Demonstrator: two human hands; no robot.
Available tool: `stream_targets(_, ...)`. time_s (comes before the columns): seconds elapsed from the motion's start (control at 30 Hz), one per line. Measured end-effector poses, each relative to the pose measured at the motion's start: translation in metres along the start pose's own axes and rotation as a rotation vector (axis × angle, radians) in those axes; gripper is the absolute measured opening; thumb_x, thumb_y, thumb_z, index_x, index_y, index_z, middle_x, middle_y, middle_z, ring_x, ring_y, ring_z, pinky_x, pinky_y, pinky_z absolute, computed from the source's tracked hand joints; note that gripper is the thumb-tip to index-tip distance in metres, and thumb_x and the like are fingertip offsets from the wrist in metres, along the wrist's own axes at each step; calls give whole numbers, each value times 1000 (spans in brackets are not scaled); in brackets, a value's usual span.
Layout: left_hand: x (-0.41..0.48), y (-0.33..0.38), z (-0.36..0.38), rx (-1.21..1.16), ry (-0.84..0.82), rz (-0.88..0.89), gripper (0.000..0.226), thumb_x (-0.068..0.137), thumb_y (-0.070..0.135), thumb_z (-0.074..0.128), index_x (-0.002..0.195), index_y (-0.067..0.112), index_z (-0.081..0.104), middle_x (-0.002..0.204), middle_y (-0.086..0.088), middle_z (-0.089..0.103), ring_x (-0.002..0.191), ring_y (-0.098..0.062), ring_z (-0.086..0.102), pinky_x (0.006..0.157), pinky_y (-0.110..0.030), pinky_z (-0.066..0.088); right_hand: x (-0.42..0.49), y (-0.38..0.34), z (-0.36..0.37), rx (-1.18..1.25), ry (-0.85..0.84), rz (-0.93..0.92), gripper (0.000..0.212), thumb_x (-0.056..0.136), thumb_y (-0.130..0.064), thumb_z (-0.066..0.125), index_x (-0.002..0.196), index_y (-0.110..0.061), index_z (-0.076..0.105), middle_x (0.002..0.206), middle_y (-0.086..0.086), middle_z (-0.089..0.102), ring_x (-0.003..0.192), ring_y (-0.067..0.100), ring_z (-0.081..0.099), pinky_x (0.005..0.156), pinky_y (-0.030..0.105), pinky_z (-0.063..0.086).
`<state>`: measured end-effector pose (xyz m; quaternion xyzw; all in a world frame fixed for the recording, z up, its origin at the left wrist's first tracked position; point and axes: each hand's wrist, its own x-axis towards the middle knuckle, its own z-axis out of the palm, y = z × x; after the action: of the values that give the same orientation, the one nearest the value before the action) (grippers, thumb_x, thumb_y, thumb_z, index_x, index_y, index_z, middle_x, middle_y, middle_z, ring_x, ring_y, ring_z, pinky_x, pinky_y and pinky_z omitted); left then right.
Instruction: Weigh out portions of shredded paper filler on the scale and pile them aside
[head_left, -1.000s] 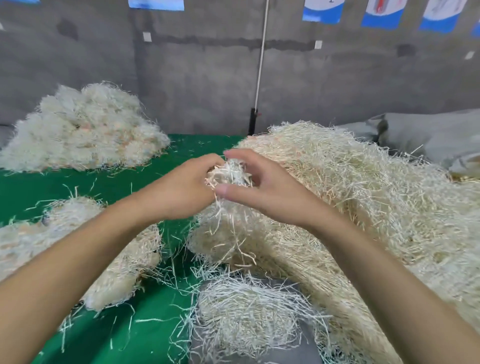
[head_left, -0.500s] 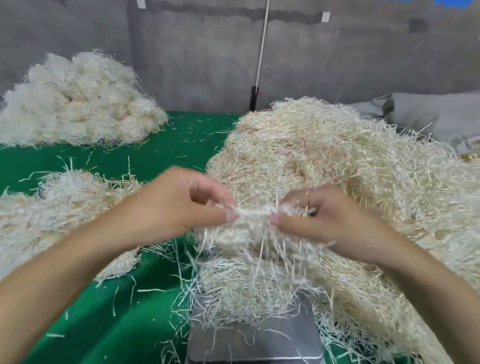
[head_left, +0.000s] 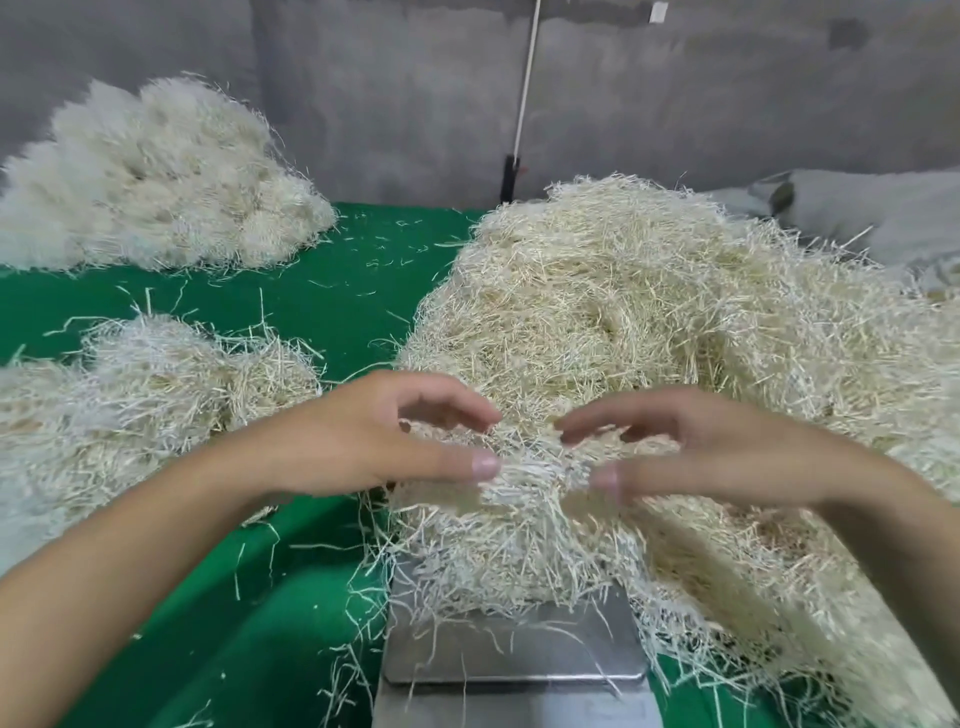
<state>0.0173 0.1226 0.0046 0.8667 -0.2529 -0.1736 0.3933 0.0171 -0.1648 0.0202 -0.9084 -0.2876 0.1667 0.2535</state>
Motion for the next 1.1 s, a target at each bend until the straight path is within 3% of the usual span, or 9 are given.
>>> stream_targets(0.13,1,15,5,-20,111,-3,55,72,91,30,107,61,60,112,36,62,103,16,57,95,-26,45,-10,-4,-20,73,270,84,59,71,-81,48,106,-38,69,105,-24,71,96,-5,66,91,33,53)
stream_targets(0.23,-1,13,7,-99,87,25,24,100,46,44,108,46,67,120,24,65,114,3,57,108,-36,39,-13,-6,-23,238,528,99,46,86,-65,53,92,-23,73,93,-9,76,88,8,71,91,41,51)
stream_targets(0.3,-2,12,1,-187,105,92,38,83,11,50,109,30,70,127,11,65,125,-7,54,109,-39,33,-13,-9,-19,260,621,91,38,92,-56,55,91,-22,72,90,-6,76,86,10,71,92,42,51)
stream_targets(0.4,-7,22,-11,-496,200,115,58,52,16,46,105,11,67,126,1,67,128,-10,54,111,-58,17,-8,-14,-13,202,622,85,32,93,-55,54,94,-28,72,91,-12,74,85,2,69,89,38,50)
stream_targets(0.53,-12,24,-18,-601,279,125,44,73,26,36,90,23,77,121,0,70,133,-17,49,112,-67,2,-4,-15,-10,153,577,93,29,91,-57,55,98,-34,71,93,-20,73,85,-7,66,83,31,47)
stream_targets(0.73,-2,18,-15,-410,390,5,58,86,67,30,108,33,71,120,14,69,130,-3,47,115,-59,1,-4,-16,-11,139,556,13,31,89,-61,53,99,-37,70,96,-22,72,89,-7,65,80,27,46)
stream_targets(0.93,11,13,-20,-228,507,-1,44,93,63,36,103,40,72,114,23,69,117,2,57,113,-46,26,4,-4,-17,173,601,-6,28,91,-54,55,97,-32,72,94,-17,72,88,-3,66,76,21,50)
stream_targets(1.0,24,8,-27,-84,601,-27,28,92,56,50,99,39,72,108,29,68,105,5,61,95,-29,42,19,8,-20,124,641,10,19,92,-44,58,98,-31,71,90,-18,72,83,-4,66,70,16,52)
stream_targets(1.1,50,3,-32,56,587,-45,15,94,44,59,97,35,70,97,25,69,86,13,61,70,-11,38,59,34,-28,-108,601,110,22,94,-30,60,115,-26,66,108,-13,68,94,5,65,85,32,56)
